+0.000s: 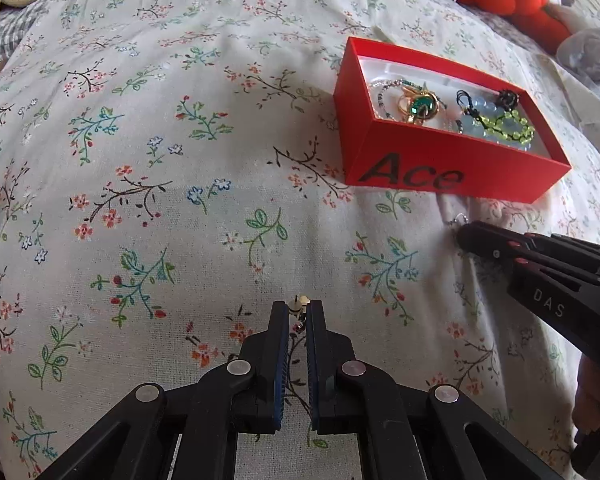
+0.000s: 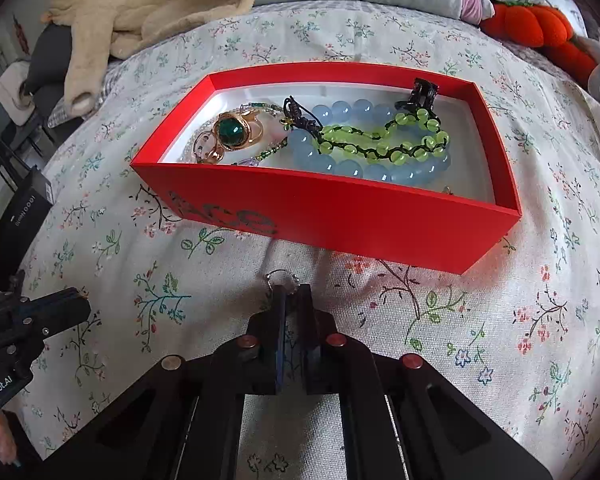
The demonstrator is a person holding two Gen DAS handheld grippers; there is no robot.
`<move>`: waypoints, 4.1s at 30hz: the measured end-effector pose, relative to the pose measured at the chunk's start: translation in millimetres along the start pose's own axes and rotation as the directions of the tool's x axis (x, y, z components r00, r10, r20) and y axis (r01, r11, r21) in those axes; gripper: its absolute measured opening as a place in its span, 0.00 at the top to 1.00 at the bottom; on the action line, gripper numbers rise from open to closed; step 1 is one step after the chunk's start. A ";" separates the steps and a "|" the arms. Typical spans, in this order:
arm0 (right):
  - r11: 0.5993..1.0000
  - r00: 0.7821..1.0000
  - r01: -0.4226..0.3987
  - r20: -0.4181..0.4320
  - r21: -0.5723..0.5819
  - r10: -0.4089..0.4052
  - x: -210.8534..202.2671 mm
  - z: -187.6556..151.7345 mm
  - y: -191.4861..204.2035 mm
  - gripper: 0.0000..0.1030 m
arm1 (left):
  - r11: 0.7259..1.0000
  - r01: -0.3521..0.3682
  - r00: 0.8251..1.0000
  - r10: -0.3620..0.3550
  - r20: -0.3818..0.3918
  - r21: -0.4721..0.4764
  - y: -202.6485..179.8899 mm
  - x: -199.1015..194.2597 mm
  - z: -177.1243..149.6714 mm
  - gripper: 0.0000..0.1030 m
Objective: Organize jewelry
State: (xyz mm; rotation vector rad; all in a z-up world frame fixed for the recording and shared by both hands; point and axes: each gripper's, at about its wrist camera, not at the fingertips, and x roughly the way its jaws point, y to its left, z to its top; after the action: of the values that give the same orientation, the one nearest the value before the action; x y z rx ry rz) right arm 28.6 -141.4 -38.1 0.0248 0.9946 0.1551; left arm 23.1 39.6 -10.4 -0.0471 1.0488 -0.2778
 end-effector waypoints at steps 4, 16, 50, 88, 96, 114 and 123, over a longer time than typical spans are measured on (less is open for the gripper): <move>0.999 1.000 -0.025 -0.001 0.034 0.025 -5.0 1.1 -7.1 0.99 | 1.000 0.004 1.000 -0.004 0.003 -0.001 -1.5 0.1 2.9 0.97; 0.989 0.996 -0.085 0.011 0.122 0.085 -26.9 6.6 -22.2 0.96 | 1.000 0.016 1.000 -0.016 -0.002 -0.005 -9.2 2.9 7.2 0.97; 0.992 0.996 -0.078 -0.026 0.103 0.081 -24.1 13.4 -6.7 0.82 | 1.000 -0.001 1.000 0.001 -0.001 0.004 -9.4 6.9 17.2 0.97; 0.982 0.995 -0.084 0.069 0.167 0.074 -42.3 78.9 -70.5 0.81 | 0.996 0.086 0.983 -0.086 0.164 0.006 -43.2 28.5 99.0 0.84; 0.982 0.992 -0.115 0.074 0.152 0.105 -44.7 80.9 -64.5 0.78 | 0.996 0.088 0.982 -0.090 0.166 0.021 -46.5 17.8 94.0 0.70; 0.989 0.997 -0.045 0.074 0.144 0.035 -96.2 36.8 -70.1 0.41 | 0.995 -0.065 0.986 0.053 0.155 0.074 -64.9 -14.4 48.3 0.10; 0.993 0.998 0.022 0.055 0.120 -0.029 -112.5 -6.9 -58.5 0.11 | 0.991 -0.113 0.990 0.105 0.096 0.077 -66.0 -24.6 13.5 0.01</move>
State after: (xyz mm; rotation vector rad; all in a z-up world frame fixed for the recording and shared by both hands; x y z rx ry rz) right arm -30.4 -215.5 46.5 0.1248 0.9462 0.0711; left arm 9.7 -19.2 28.4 0.0707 0.9444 -0.2173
